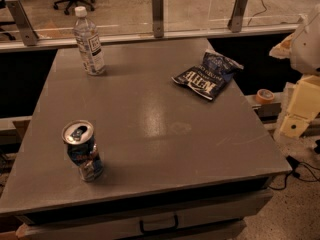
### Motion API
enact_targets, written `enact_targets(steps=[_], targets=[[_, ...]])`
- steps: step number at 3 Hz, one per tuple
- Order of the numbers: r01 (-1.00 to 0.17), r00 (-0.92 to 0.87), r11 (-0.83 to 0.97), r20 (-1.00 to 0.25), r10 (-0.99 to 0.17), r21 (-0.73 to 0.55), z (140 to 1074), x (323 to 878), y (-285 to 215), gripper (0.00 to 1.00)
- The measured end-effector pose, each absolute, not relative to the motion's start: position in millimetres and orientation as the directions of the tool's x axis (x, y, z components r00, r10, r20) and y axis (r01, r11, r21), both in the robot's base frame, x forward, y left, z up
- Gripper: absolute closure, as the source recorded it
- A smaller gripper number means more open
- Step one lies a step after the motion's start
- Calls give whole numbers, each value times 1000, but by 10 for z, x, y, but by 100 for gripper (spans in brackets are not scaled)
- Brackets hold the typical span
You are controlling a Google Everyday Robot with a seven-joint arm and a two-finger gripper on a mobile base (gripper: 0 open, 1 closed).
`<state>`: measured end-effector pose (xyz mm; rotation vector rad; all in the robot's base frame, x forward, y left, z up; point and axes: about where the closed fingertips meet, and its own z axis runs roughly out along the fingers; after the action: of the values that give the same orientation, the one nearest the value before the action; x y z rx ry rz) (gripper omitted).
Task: Move blue chip bag near redbull can
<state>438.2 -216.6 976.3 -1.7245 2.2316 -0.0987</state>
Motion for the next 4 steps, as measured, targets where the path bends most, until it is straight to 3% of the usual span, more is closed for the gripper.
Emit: enact_targets(steps=[2,4], targets=[[-923,-221,290,-268,-938,-252,9711,4726,-2147,0],[-860,-231,406,-473,-850,-310,9574,6255,-1746,0]])
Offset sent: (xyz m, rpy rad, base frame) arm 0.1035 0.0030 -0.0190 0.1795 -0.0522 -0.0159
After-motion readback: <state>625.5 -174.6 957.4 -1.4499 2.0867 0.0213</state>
